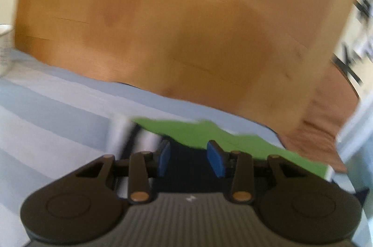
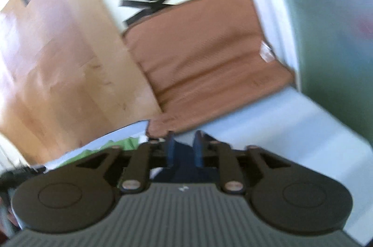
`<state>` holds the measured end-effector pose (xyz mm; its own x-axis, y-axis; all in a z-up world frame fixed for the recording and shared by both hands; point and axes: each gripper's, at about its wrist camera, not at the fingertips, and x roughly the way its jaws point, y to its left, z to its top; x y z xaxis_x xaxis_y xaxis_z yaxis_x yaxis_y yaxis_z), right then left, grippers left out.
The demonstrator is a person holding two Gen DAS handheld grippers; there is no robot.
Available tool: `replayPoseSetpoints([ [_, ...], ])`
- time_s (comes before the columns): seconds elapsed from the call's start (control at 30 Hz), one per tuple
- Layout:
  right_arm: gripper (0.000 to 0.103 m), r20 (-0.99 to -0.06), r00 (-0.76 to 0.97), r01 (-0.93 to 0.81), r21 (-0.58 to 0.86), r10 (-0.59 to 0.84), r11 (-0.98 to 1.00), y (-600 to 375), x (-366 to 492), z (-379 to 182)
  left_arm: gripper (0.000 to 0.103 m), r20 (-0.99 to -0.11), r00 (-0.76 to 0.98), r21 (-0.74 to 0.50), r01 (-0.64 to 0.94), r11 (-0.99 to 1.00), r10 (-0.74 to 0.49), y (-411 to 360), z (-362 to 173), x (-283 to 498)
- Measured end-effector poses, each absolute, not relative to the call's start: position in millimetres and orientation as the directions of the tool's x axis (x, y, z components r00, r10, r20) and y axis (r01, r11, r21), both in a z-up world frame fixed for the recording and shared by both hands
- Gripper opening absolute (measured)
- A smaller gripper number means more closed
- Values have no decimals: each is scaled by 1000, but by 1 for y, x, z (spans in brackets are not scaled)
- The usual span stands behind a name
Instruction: Fold small clothes
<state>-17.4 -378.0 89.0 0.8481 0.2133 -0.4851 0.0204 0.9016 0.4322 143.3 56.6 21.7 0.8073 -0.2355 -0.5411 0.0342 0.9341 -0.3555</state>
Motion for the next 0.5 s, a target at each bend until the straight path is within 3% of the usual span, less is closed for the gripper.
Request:
replayPoseSetpoints([
  [0.07, 43, -478, 856, 41, 448, 200, 893, -381, -31, 84, 37, -538, 806, -327, 70, 942, -246, 37, 9, 144],
  [0.17, 49, -495, 857, 51, 356, 142, 933, -371, -40, 76, 36, -586, 780, -267, 68, 961, -218, 24, -17, 150],
  [0.23, 51, -518, 843, 21, 300, 144, 954, -358, -34, 66, 40, -570, 795, -219, 97, 971, -208, 22, -18, 148],
  [0.4, 66, -604, 778, -74, 186, 173, 980, -323, -17, 35, 45, -567, 798, -184, 117, 976, -203, 21, -16, 144],
  [0.5, 69, -622, 773, -55, 131, 125, 990, -315, -1, 16, 47, -563, 796, -208, 126, 970, -224, 28, -17, 146],
])
